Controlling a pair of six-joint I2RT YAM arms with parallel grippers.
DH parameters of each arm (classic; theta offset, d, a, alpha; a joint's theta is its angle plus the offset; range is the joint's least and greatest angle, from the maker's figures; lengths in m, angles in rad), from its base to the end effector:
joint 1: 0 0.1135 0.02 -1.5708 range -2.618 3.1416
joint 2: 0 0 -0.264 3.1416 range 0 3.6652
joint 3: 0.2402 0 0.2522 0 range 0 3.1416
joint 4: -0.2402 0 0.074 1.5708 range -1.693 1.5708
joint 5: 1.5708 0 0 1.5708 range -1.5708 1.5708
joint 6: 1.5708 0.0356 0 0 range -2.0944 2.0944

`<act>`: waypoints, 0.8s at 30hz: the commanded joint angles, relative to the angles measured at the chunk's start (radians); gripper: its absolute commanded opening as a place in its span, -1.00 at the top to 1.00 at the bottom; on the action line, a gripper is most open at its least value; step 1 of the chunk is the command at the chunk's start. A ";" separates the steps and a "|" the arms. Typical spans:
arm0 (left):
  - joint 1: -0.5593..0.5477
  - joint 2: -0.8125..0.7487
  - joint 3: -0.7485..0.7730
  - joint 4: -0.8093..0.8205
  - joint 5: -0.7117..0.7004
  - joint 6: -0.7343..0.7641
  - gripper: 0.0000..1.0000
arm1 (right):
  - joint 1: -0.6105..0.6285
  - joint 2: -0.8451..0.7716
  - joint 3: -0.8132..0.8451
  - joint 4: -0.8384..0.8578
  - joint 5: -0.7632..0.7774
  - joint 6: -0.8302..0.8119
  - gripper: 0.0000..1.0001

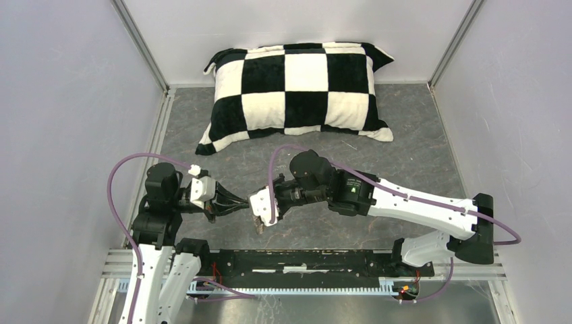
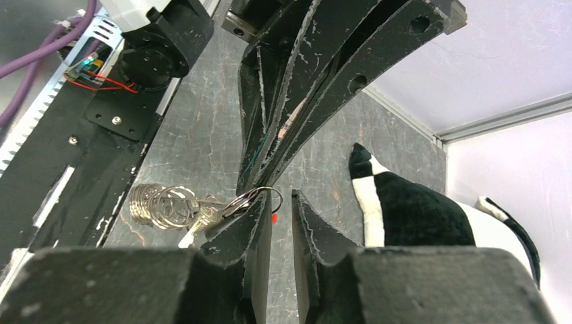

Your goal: Put the keys on the keyring

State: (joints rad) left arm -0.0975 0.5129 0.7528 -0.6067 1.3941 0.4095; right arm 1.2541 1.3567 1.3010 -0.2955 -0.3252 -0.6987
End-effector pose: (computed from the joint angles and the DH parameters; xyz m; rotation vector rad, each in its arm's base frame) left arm 0.0847 -0.0435 0.3307 1.2284 1.2529 -1.0956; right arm 0.0867 0.3010 0.3807 -1.7410 0.9070 0.6812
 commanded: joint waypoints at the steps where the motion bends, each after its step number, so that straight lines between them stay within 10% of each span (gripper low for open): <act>1: -0.001 -0.012 0.028 0.028 0.034 0.029 0.96 | -0.010 -0.008 0.067 -0.051 -0.058 0.016 0.54; 24: -0.001 0.003 0.036 0.027 0.034 0.009 0.96 | -0.139 0.112 0.245 -0.128 -0.275 0.108 0.46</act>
State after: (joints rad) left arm -0.0975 0.5079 0.7528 -0.6037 1.3941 0.4095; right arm 1.1542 1.4551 1.4700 -0.4286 -0.5301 -0.6430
